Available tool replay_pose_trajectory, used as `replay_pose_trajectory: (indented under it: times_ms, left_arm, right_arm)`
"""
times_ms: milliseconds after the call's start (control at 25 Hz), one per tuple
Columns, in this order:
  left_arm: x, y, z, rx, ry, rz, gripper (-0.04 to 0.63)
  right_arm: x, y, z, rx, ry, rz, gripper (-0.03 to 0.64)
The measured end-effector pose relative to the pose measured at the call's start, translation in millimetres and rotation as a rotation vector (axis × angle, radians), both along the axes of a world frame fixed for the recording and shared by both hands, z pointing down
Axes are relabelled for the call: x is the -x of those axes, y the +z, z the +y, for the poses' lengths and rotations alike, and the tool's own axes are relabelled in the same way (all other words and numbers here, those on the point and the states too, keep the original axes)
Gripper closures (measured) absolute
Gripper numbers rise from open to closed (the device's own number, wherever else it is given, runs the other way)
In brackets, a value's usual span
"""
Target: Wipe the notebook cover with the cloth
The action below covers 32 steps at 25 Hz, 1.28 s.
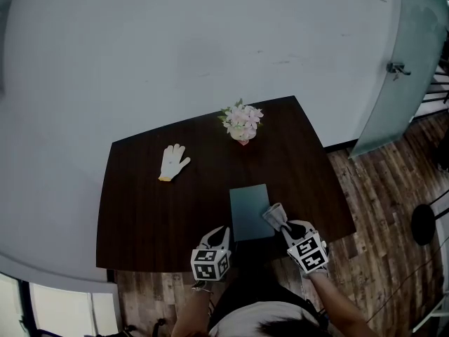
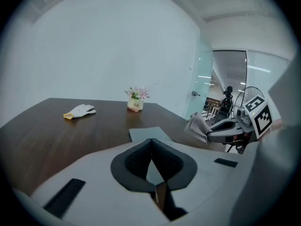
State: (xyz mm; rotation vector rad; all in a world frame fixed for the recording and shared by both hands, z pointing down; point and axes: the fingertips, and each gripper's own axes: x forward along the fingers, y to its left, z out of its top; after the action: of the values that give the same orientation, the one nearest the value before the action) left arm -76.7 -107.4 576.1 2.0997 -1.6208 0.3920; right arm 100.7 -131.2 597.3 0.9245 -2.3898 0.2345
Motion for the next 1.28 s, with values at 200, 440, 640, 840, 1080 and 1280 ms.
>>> replay_pose_trajectory:
  times_ms: [200,440,640,840,1080,1280]
  left_arm:
    - [-18,-28,8,-0.067,0.019,-0.017,0.577]
    - [-39,-56,19,-0.132,0.039,-0.032,0.577]
    - [-47,-81,25,-0.195,0.028,-0.023,0.577]
    - [-49,-114,23,-0.271,0.019,-0.02,0.577]
    - [-44,-144,24,-0.339,0.025,-0.018,0.577]
    - [-43,-163,27,-0.378,0.047,-0.007,0.577]
  right_arm:
    - [1,-27,9,-0.041,-0.01,-0.064,0.571]
    - [0,-57,16,-0.11,-0.03,-0.118,0.571]
    - [0,-81,17,-0.165,-0.04,-0.153,0.571]
    - [4,-108,18,-0.215,-0.057,-0.177,0.572]
    - [14,-138,19,-0.284,-0.065,-0.177,0.572]
    - [19,-157,20,-0.312,-0.045,-0.189,0.574]
